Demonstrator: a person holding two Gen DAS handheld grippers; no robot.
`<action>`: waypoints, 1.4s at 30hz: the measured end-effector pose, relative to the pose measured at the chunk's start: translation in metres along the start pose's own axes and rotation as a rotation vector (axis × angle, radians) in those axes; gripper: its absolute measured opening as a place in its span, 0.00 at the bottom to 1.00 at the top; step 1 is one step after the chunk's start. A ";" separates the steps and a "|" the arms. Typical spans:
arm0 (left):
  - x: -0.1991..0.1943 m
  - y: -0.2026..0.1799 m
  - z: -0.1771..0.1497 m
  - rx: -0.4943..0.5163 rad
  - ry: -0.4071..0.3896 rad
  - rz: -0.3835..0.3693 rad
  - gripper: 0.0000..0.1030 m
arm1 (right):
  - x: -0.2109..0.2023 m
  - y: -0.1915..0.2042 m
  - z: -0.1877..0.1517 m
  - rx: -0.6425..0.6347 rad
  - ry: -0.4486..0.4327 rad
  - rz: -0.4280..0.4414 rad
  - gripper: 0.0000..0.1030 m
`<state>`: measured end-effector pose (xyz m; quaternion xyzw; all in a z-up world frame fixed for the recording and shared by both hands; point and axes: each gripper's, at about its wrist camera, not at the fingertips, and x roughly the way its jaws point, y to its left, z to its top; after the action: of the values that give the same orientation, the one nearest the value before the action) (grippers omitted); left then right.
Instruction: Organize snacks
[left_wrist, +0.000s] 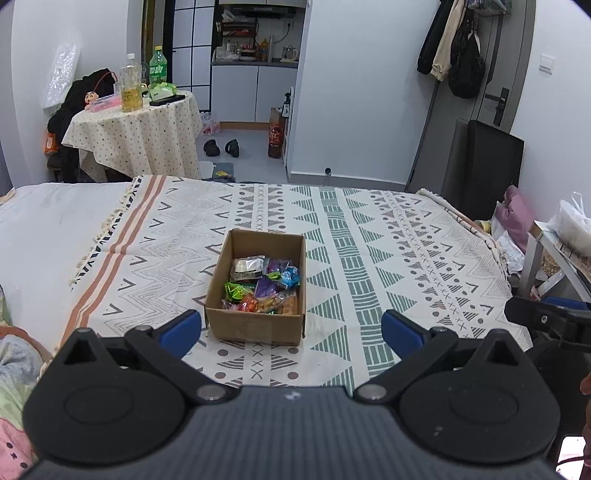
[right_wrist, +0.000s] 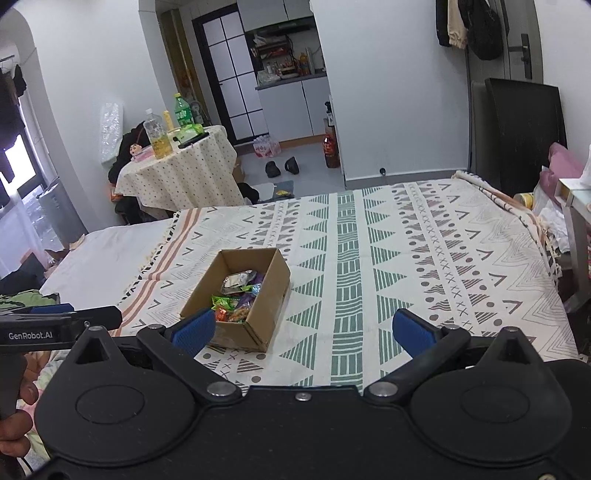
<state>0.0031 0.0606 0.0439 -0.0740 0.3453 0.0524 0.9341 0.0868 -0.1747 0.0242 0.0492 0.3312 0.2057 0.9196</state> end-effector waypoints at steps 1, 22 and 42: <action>-0.002 0.000 -0.001 0.000 -0.003 -0.002 1.00 | -0.002 0.000 0.000 -0.002 -0.004 0.002 1.00; -0.018 0.002 0.003 -0.004 -0.037 -0.008 1.00 | -0.016 0.005 0.004 -0.010 -0.023 -0.006 1.00; -0.019 0.001 0.003 0.002 -0.034 -0.004 1.00 | -0.014 0.005 0.006 -0.014 -0.016 -0.020 1.00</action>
<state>-0.0093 0.0612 0.0587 -0.0729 0.3292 0.0515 0.9400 0.0792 -0.1754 0.0380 0.0413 0.3230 0.1984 0.9244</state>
